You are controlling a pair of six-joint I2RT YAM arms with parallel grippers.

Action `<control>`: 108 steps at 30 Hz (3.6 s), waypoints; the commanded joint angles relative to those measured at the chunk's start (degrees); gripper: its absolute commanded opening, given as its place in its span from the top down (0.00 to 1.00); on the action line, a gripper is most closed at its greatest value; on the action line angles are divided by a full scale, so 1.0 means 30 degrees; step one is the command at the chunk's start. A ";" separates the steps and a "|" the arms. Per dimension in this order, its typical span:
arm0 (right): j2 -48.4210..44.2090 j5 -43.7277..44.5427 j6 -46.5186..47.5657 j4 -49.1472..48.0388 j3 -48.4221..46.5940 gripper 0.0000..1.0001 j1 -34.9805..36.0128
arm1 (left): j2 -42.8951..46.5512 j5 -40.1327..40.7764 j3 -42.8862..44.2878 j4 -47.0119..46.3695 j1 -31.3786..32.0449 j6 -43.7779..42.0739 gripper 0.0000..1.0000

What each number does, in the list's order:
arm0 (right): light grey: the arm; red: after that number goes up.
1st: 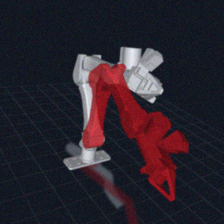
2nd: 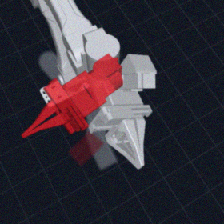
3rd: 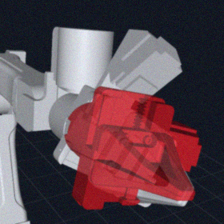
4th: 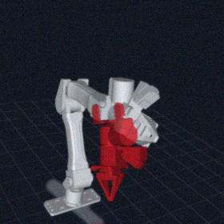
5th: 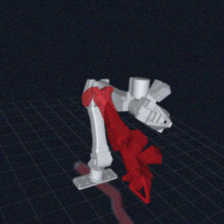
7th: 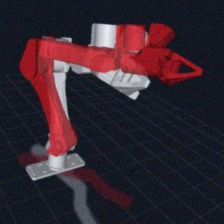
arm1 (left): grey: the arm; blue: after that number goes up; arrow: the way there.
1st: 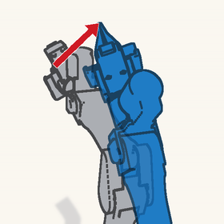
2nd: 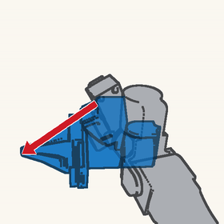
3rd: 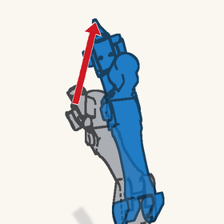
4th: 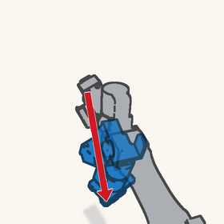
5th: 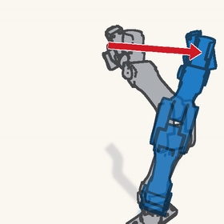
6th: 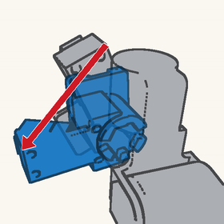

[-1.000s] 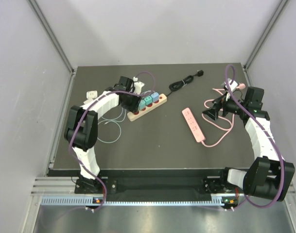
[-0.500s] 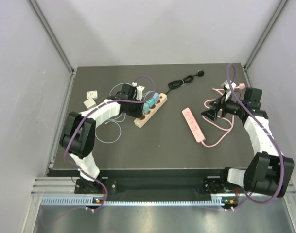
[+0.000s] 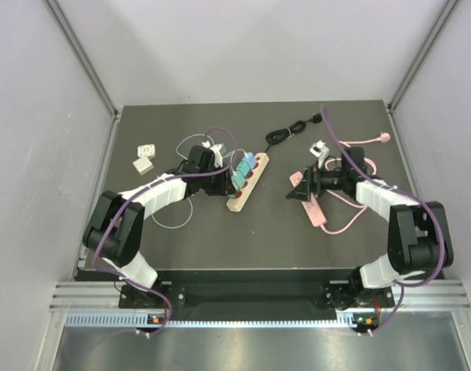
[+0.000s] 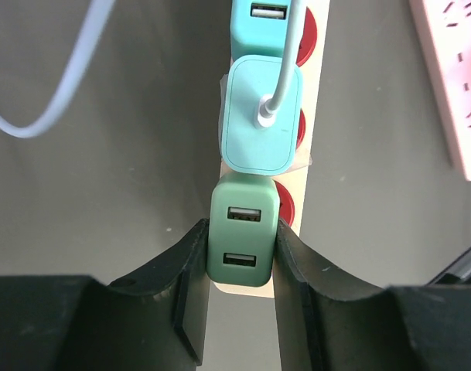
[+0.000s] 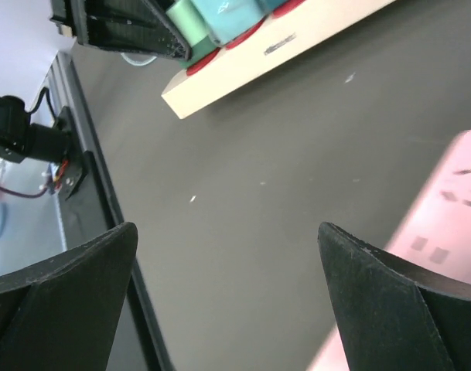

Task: Pull the plug off the socket

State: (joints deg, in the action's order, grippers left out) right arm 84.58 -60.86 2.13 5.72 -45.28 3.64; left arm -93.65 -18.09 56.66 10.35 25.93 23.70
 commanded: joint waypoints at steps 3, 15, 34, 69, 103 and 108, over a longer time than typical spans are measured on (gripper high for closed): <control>0.1306 0.2797 -0.5919 -0.4860 0.0298 0.00 0.3469 | 0.1187 -0.0009 -0.0635 -0.4005 0.0991 0.2848 1.00; 0.5787 0.6898 -1.1635 -0.5419 -0.1606 0.00 0.7928 | 0.1010 0.2745 -0.2013 -0.6437 0.2722 0.6891 1.00; 0.6906 0.8715 -1.2399 -0.5478 -0.1314 0.63 0.8193 | 0.0688 0.4594 -0.2306 -0.7522 0.3923 1.1199 1.00; 0.5910 1.1497 -1.0994 -0.4191 -0.1020 1.00 0.5994 | 0.1422 0.7959 0.1908 0.1762 0.4890 1.0061 1.00; 0.5968 1.0092 -1.0496 -0.4952 -0.0787 1.00 0.5056 | 0.2796 0.1840 0.0507 -0.0989 0.4364 0.7449 1.00; 0.6027 1.0004 -1.0496 -0.5011 -0.0816 1.00 0.4940 | 0.3353 0.1723 0.0155 -0.0551 0.4012 0.8124 1.00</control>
State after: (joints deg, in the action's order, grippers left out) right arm 102.48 -36.47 -31.94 -7.31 -47.55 19.25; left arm -85.41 -10.33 57.84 10.13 38.46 47.83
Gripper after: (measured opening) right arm 0.323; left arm 0.373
